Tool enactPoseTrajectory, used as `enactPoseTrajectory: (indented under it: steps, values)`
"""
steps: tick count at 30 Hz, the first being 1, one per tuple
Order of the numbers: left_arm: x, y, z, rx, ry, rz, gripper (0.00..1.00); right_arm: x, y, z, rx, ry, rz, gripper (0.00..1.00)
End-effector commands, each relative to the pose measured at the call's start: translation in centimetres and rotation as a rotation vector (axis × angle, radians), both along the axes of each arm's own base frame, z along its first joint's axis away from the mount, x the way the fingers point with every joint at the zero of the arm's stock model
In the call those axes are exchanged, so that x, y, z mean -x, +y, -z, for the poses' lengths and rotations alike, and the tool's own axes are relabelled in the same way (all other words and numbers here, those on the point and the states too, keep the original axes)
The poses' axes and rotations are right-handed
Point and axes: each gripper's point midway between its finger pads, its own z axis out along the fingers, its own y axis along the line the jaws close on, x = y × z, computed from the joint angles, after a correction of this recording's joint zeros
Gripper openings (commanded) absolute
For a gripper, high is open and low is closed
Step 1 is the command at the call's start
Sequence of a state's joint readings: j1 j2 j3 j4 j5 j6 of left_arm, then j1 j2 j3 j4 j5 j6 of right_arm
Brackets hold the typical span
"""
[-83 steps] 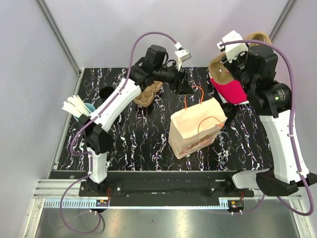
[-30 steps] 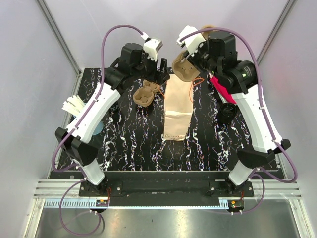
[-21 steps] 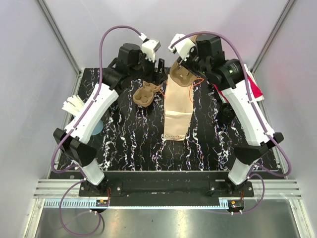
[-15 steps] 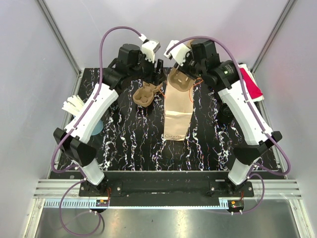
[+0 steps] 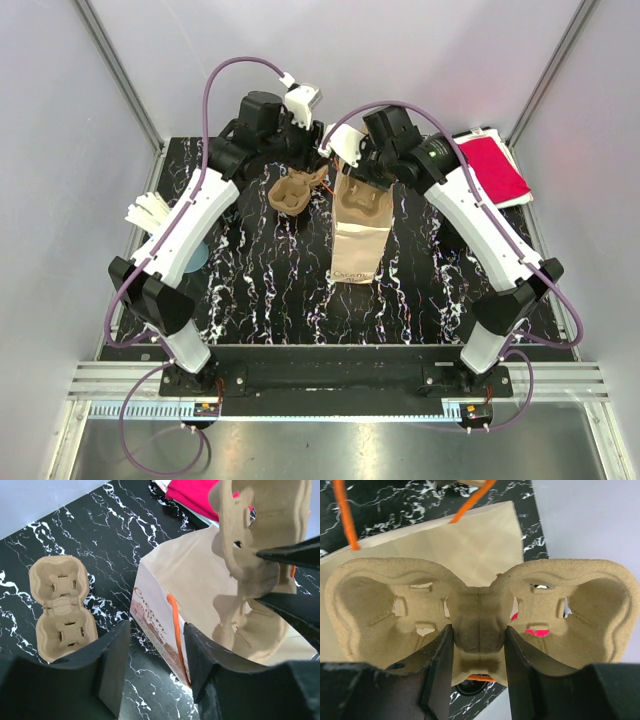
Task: Pack the takeout coffee
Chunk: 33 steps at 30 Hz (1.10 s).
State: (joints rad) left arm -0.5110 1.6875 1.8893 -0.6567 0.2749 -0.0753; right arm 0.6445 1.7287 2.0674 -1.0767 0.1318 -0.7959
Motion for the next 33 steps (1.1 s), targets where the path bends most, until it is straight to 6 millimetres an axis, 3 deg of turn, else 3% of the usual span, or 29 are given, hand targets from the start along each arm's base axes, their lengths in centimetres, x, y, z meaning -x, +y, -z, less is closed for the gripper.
enactPoseTrajectory:
  steps: [1, 9, 26, 33]
  values:
    - [-0.1, 0.5, -2.7, 0.035, -0.080, -0.013, 0.46, 2.5, 0.4, -2.0, -0.051, -0.005, -0.071, 0.34]
    - [-0.3, 0.5, -2.4, 0.034, -0.072, -0.019, 0.41, 4.3, 1.3, 0.2, -0.058, 0.104, -0.132, 0.33]
    - [-0.3, 0.4, -2.0, 0.035, -0.064, -0.018, 0.39, 4.7, 2.5, 2.7, -0.041, 0.166, -0.176, 0.33]
    - [-0.4, 0.2, -1.9, 0.035, -0.061, -0.014, 0.37, 3.9, 2.6, 1.3, -0.040, 0.088, -0.183, 0.33]
